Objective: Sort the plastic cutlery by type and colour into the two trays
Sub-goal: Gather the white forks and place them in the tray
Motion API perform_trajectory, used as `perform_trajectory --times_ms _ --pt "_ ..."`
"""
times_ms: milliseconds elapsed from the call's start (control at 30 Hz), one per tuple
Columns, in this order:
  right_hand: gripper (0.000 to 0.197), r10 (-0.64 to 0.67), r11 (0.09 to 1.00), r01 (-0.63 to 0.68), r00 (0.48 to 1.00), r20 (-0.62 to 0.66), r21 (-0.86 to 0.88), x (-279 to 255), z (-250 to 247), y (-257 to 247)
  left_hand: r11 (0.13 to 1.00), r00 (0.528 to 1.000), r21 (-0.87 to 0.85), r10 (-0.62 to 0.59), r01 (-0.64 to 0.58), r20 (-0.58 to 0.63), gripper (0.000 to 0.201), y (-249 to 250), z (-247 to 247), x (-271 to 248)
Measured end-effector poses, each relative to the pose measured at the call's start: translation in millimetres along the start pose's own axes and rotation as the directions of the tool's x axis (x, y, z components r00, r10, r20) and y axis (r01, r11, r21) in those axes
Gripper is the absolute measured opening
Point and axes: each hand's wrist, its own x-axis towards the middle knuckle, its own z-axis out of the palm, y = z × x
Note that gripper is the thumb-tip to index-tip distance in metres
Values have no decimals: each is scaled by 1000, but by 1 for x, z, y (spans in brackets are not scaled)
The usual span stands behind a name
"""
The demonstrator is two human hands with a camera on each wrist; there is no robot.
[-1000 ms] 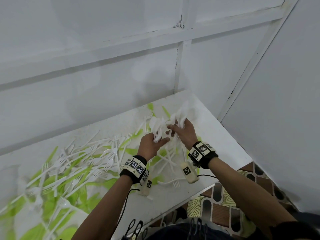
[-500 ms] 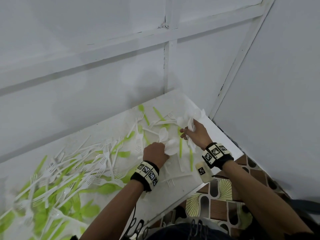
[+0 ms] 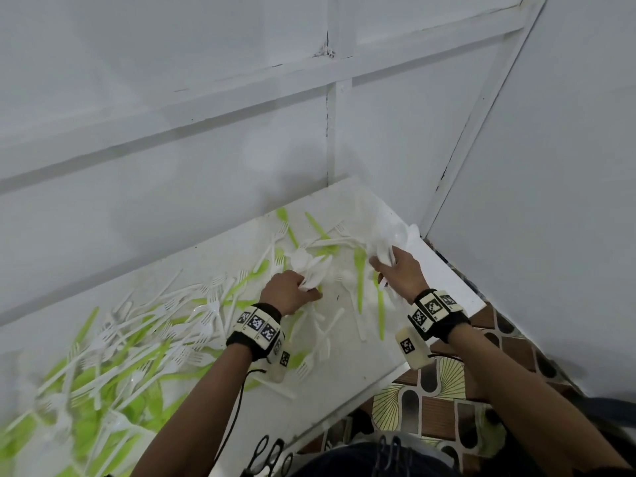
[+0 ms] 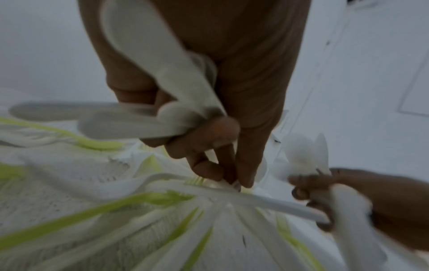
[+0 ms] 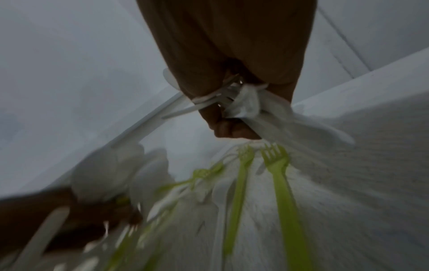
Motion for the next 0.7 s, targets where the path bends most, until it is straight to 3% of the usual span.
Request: perform_trajectory --times_ms 167,200,267,367,533,700 --pt "40 -80 971 86 996 38 -223 -8 28 0 930 995 -352 92 -102 -46 38 -5 -13 -6" --pt "37 -99 961 108 994 51 -255 -10 35 2 919 993 -377 103 -118 -58 30 -4 -15 -8" --pt "10 -99 939 120 992 81 -323 -15 44 4 905 991 -405 110 -132 -76 22 -2 -18 -11" --pt "34 -74 879 111 993 97 -463 -20 57 7 910 990 -396 86 -125 -114 26 -5 -20 -14" --pt "47 -57 853 116 990 131 -509 -30 73 2 889 985 -435 90 -146 -148 40 -7 -20 -20" --pt "52 -54 838 126 987 150 -530 -32 80 -2 832 987 -541 43 -121 -154 28 -16 -17 -21"
